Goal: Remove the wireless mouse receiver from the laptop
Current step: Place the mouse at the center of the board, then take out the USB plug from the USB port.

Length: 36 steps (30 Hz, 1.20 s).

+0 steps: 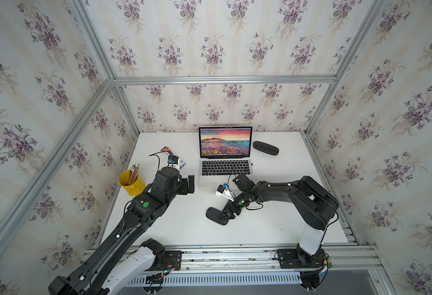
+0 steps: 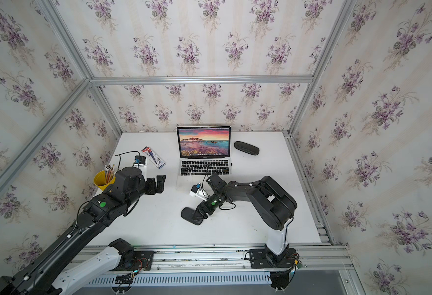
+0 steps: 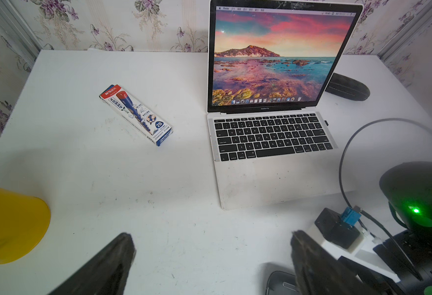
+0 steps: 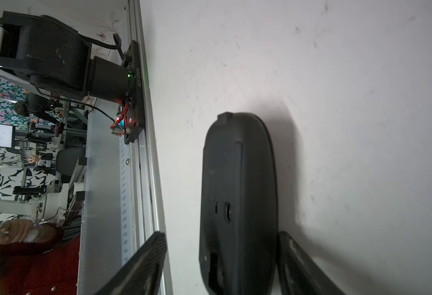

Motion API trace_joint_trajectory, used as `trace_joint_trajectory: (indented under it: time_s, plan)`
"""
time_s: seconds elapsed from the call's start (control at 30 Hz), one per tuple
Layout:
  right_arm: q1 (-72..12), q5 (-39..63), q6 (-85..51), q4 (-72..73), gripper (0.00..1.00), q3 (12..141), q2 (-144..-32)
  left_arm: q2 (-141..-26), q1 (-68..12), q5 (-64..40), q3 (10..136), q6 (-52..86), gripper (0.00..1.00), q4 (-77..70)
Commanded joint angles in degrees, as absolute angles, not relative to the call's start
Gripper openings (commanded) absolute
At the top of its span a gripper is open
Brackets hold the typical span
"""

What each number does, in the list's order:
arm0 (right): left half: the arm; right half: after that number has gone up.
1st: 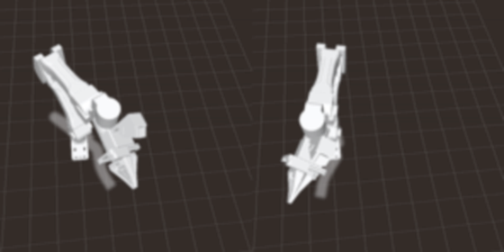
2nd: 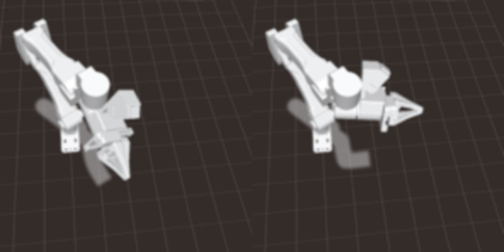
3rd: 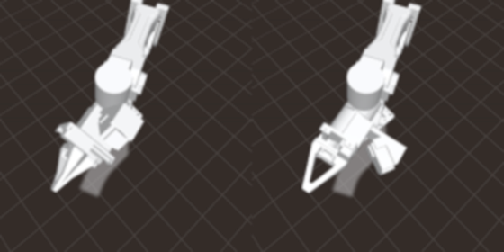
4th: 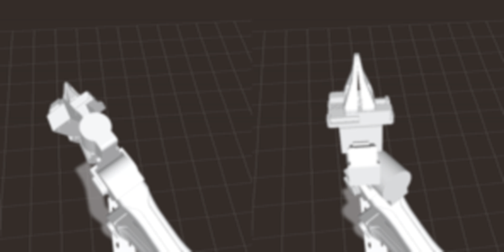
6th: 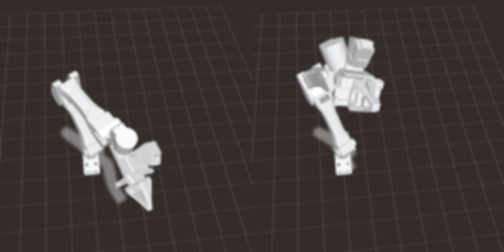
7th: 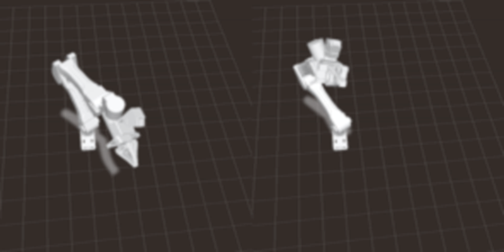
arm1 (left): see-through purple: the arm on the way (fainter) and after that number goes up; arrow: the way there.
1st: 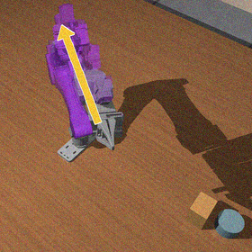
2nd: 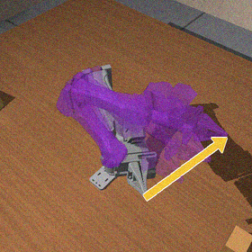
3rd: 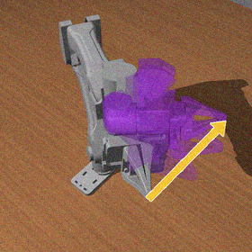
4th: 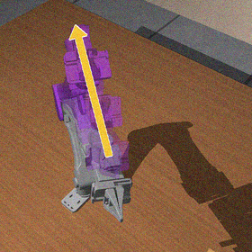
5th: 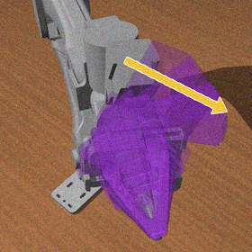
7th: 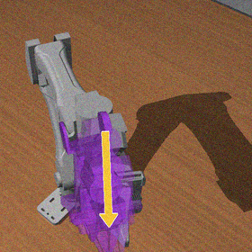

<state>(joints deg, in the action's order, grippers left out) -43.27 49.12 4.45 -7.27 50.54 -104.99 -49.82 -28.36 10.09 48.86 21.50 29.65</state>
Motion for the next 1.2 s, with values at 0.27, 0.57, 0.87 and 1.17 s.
trace_joint_trajectory:
  time_s: [0.27, 0.57, 0.87, 1.17]
  plan:
    - [-41.6, 29.45, -0.52, -12.3, 0.76, 49.48, -98.81, -52.45, -28.33, 9.51, 48.28, 22.14, 0.99, 27.81]
    - [-39.65, 20.07, -1.44, -14.99, 0.76, 51.74, -92.25, -62.66, -28.2, 8.92, 50.56, 22.87, 0.99, 26.92]
    - [-36.82, 10.1, 5.87, -21.44, 0.75, 62.06, -88.59, -88.58, -26.29, 7.21, 67.01, 23.26, 0.99, 37.93]
    - [-26.88, 6.3, 16.18, -15.43, 0.69, 66.11, -85.39, -102.32, -23.2, -0.99, 71.66, 24.87, 0.99, 38.97]
